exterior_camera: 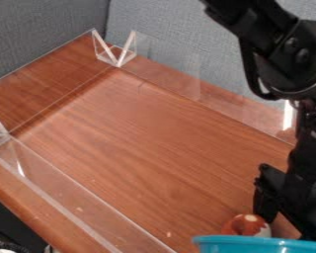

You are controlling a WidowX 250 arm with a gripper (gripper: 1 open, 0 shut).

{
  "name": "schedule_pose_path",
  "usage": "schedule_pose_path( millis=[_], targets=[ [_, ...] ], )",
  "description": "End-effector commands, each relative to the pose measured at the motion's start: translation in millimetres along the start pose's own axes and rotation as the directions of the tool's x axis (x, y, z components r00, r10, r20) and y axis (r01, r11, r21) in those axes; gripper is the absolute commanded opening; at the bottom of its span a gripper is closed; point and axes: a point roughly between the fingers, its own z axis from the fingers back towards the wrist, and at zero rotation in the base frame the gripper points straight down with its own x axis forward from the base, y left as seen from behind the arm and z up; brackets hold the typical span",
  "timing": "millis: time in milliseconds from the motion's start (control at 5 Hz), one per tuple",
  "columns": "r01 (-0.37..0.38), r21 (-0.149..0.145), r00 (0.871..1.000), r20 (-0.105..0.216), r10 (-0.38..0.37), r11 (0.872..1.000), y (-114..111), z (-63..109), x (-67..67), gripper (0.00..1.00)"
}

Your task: Put the mushroom in the blue bowl

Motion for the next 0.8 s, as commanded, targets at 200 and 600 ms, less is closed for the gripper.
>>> schedule_pose_path(
  millis=[200, 600],
  targets=[
    [0.074, 0.001, 0.997, -0.019, -0.074, 0.997, -1.2, -0.3, 1.1, 1.00],
    [0.110, -0.004, 0.993, -0.038, -0.110, 0.994, 3.3, -0.4, 2.1, 1.00]
  ],
)
